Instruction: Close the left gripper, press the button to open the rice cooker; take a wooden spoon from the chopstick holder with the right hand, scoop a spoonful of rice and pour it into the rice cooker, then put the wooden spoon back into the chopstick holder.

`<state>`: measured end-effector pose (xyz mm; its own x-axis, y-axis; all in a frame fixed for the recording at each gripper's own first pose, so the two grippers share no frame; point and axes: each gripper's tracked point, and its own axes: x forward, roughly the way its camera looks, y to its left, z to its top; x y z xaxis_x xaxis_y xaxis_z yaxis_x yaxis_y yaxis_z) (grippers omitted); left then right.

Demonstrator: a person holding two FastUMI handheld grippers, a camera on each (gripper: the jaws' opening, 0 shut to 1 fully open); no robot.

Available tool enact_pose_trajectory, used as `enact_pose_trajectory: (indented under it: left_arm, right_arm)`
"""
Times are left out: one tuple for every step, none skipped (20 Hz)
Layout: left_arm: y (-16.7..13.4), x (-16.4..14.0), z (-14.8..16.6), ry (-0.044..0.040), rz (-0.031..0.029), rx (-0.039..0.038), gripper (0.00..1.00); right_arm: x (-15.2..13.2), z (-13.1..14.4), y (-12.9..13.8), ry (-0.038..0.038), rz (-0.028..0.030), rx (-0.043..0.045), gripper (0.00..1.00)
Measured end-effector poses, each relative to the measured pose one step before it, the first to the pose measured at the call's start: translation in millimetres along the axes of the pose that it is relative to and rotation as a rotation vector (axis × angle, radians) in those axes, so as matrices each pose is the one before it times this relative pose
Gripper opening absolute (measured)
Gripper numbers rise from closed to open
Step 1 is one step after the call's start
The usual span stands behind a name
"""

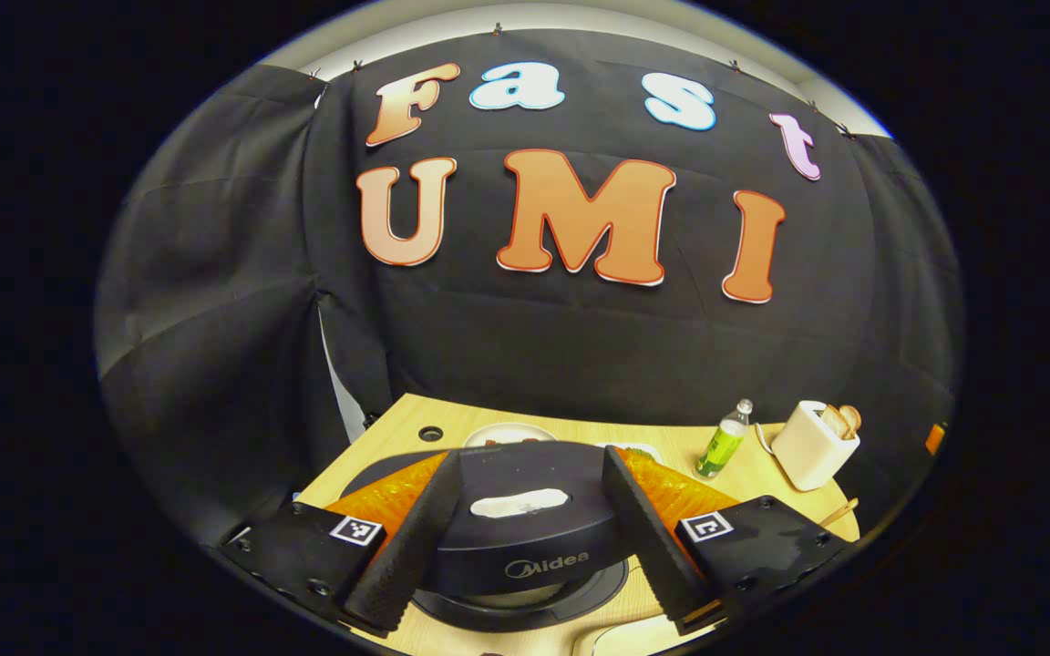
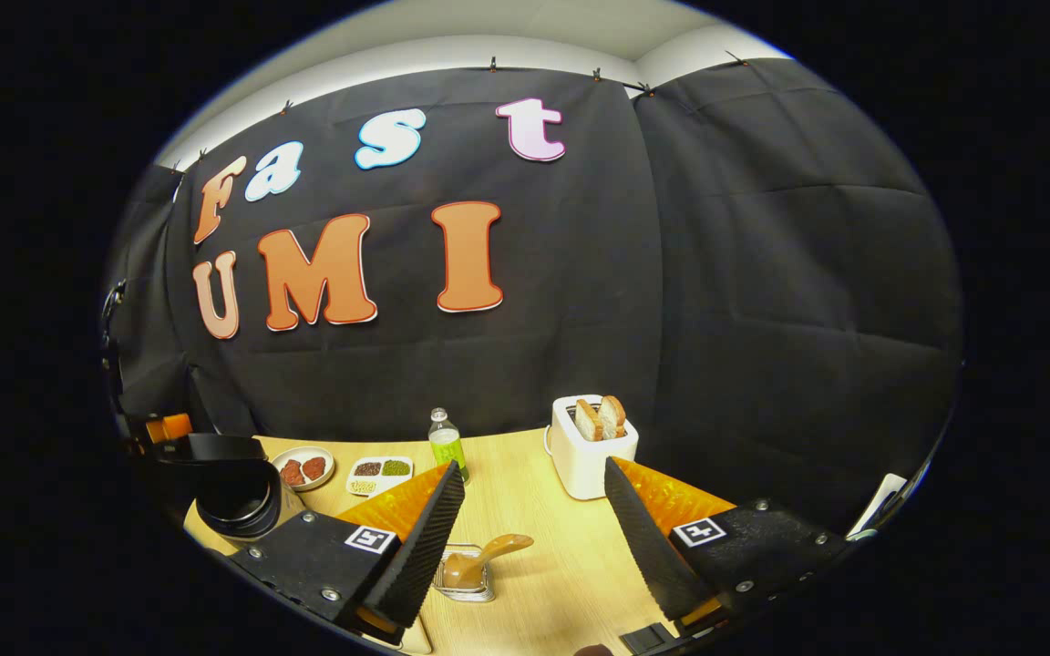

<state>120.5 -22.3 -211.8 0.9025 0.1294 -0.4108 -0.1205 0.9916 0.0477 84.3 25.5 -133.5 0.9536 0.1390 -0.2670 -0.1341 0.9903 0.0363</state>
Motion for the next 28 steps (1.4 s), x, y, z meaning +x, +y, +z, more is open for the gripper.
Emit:
enact_pose_trajectory:
  left_arm:
    - [0.81,-1.18,-16.77,0.01856,0.00334,-0.00673,1.00]
    - [4.18,0.22,-14.93,0.01445,0.01385,0.00522,1.00]
    - [1.28,0.18,-11.95,0.00447,0.01038,0.01063,1.00]
    - [-1.26,-1.65,-3.75,-0.02212,0.00283,0.01841,1.00]
    - [-1.37,0.42,-2.72,-0.01753,0.00474,0.02070,1.00]
    - [0.49,-0.95,-3.89,-0.01486,0.00631,0.01113,0.94]
    - [1.40,0.36,-4.24,-0.00358,0.00685,-0.00163,0.94]
    - [-0.32,0.09,-4.82,-0.00103,0.00475,-0.00321,1.00]
    - [-0.46,1.21,-4.91,-0.00047,0.00492,0.00305,1.00]
    - [-2.22,-1.03,-4.94,0.00259,0.00203,0.01091,0.94]
    - [-1.04,0.97,-6.47,0.00993,0.00182,0.01179,0.95]
    - [0.47,0.64,-7.86,0.01499,0.00201,0.00623,1.00]
    - [-0.69,0.65,-9.52,0.02120,0.00255,0.00864,1.00]
    - [-1.97,-2.27,-2.49,0.00095,0.00565,0.00470,0.99]
    - [1.20,1.44,3.84,-0.03919,0.00747,0.01071,0.98]
    - [-0.74,-1.45,-3.79,0.02556,0.00411,-0.00084,0.96]
    - [0.86,-1.18,3.61,-0.02047,0.00149,-0.00789,0.95]
    - [1.18,2.05,-3.07,-0.00097,0.00348,-0.01224,1.00]
    - [-0.07,-0.02,-2.37,-0.00328,0.00699,-0.00454,0.96]
    - [-0.94,1.50,-7.82,0.00148,0.00655,0.01221,0.98]
    - [-1.46,-1.34,0.33,-0.02237,0.00359,0.01639,0.98]
    - [0.10,3.77,4.85,-0.02432,-0.00064,0.00904,0.99]
    - [1.05,-1.34,1.50,0.01273,-0.00477,0.00161,1.00]
    - [-0.50,-2.30,3.64,0.02306,-0.00984,-0.01348,1.00]
    - [1.16,-2.53,-0.81,0.05067,-0.00890,-0.01448,0.96]
    - [7.25,-1.81,5.43,0.01706,0.01589,-0.01721,0.95]
    - [6.02,-2.91,13.92,-0.02181,0.00702,-0.01176,0.94]
    - [3.19,-4.83,21.00,-0.03823,-0.00012,-0.00410,0.94]
  right_arm:
    - [0.35,-1.42,-0.14,0.00175,0.00200,-0.00216,0.95]
    - [-0.31,-1.29,-0.84,0.00419,-0.00017,0.00046,0.95]
    - [-0.81,-1.50,-0.16,0.00498,0.00237,0.00268,0.95]
    - [-0.57,-1.67,0.20,0.00480,0.00304,0.00294,0.95]
    - [0.60,-1.49,-0.31,0.00478,0.00083,0.00118,0.95]
    - [-0.71,-0.37,-1.27,0.00146,-0.00032,0.00111,0.95]
    - [0.06,-0.67,-1.31,0.00201,0.00037,0.00164,0.95]
    - [0.11,-0.90,-0.87,0.00245,0.00091,0.00273,0.95]
    - [-0.40,-0.39,-0.66,0.00333,0.00101,0.00199,0.95]
    - [0.04,-1.46,-0.57,0.00419,-0.00008,0.00162,0.95]
    - [0.45,-1.51,-1.22,0.00372,0.00075,0.00157,0.95]
    - [0.07,-0.92,-0.66,0.00379,-0.00058,0.00188,0.95]
    - [0.98,-1.14,-0.86,0.00272,-0.00082,0.00227,0.95]
    - [0.52,-1.07,-0.58,0.00253,-0.00121,0.00102,0.95]
    - [0.03,-1.08,-1.06,0.00367,-0.00065,-0.00105,0.95]
    - [0.56,0.05,-0.60,0.00184,-0.00003,-0.00128,0.95]
    - [0.06,-0.18,-0.68,0.00097,-0.00080,0.00000,0.95]
    - [-0.25,0.44,0.20,-0.00040,-0.00041,0.00102,0.95]
    - [0.01,-0.50,-1.31,0.00005,-0.00039,0.00086,0.95]
    - [-0.90,-1.33,-0.63,0.00147,0.00078,-0.00001,0.95]
    - [0.42,-1.09,-0.29,0.00171,-0.00178,-0.00072,0.95]
    - [-0.20,-1.43,-1.23,0.00357,-0.00053,-0.00071,0.95]
    - [-1.28,0.23,-0.63,0.00310,0.00014,0.00052,0.95]
    - [-1.09,2.34,-0.69,-0.00151,0.00172,-0.00019,0.95]
    - [-0.44,4.51,-2.17,-0.00821,-0.00206,-0.00113,0.95]
    - [-0.81,6.22,-1.55,-0.01106,-0.00273,-0.00112,0.95]
    - [-1.48,6.08,-0.45,-0.01340,0.00099,-0.00080,0.95]
    - [-1.10,5.83,-0.39,-0.01257,0.00177,-0.00291,0.95]
